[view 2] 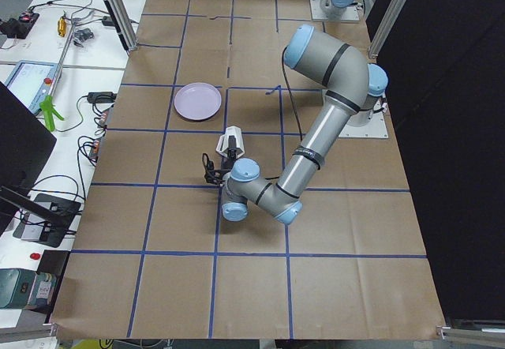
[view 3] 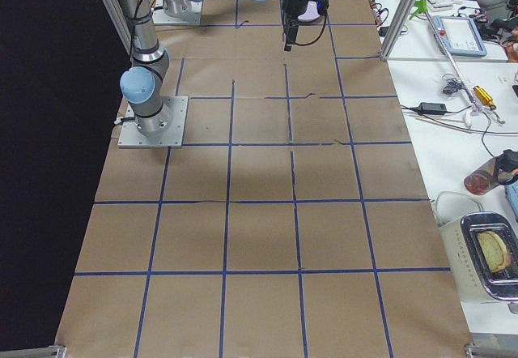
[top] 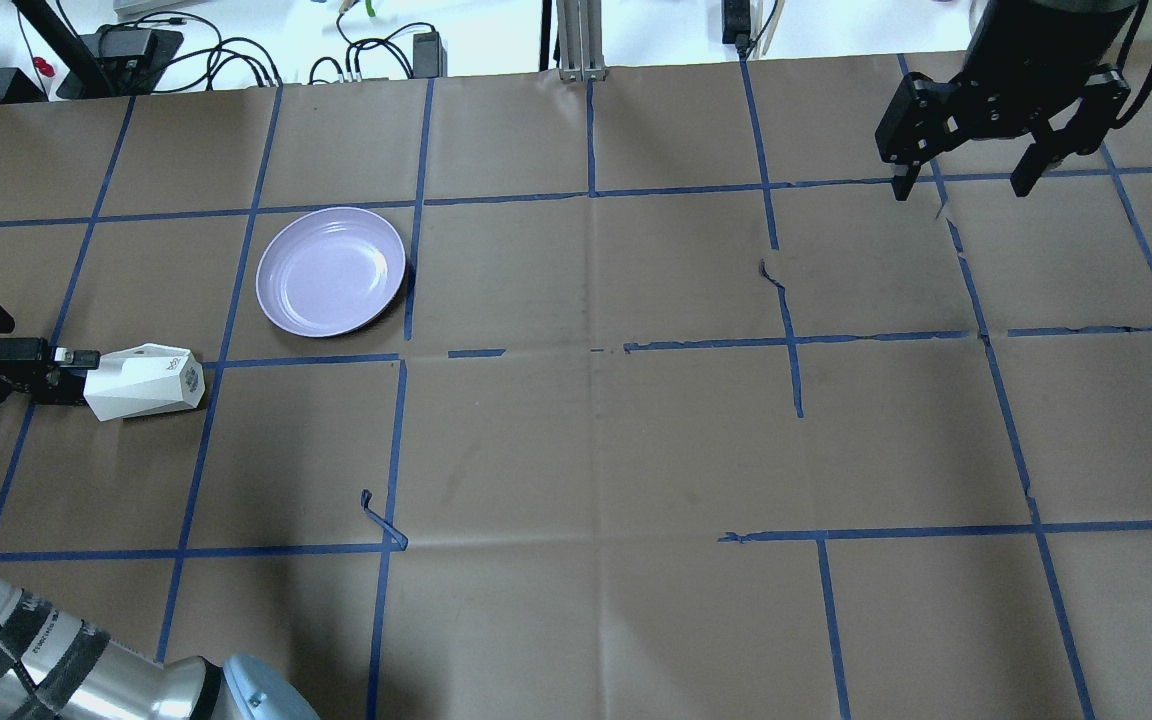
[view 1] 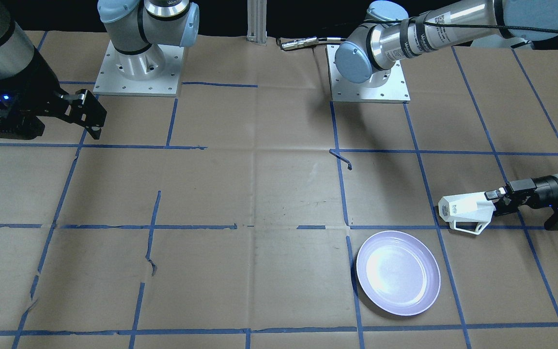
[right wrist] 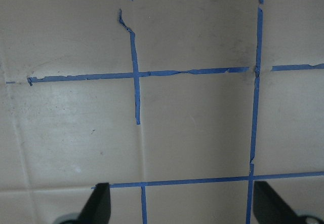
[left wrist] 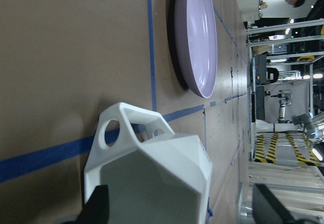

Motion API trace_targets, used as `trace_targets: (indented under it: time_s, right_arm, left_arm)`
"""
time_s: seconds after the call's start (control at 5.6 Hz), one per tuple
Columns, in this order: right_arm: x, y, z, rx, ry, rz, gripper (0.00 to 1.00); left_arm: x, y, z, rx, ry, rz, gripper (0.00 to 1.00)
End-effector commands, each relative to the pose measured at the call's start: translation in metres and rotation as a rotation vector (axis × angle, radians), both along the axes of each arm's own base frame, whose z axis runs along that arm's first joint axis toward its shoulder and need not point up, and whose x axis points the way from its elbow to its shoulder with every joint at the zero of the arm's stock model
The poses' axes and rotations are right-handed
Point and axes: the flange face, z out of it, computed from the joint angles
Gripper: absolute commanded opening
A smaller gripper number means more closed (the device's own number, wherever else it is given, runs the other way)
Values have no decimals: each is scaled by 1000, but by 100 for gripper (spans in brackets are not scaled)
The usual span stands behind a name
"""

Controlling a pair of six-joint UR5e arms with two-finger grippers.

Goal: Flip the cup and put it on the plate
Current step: 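Lower the left gripper and close it on the white cup's base, then lift the white cup with the left gripper and rotate it upright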

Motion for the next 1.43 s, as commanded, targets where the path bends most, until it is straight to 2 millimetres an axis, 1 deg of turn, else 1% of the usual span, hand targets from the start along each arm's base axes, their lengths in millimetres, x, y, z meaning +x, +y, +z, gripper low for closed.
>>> trace_targets:
  time_s: [0.0,0.18,0.36,0.54,0.71,0.89,1.07,1.25]
  right_arm:
    - [0,0,0,0,0,0,100]
    - [0,0,0,0,0,0,100]
    - [0,0,0,0,0,0,100]
    - [0,0,0,0,0,0,100]
    - [0,0,0,0,0,0,100]
    - [0,0,0,0,0,0,100]
    - [0,0,0,0,0,0,100]
    - [0,0,0,0,0,0,100]
  left_arm:
    - [-6,2,-1,27,57,19,99]
    - [-7,2,1,30,60,21,99]
    - [-6,-4,3,13,72,80,99]
    - [-5,-6,8,4,69,91,91]
    - [-7,-4,7,11,75,86,50]
    - [-8,-3,6,18,78,76,25]
    - [-8,0,7,26,72,49,7]
    - [-7,0,9,22,69,53,0]
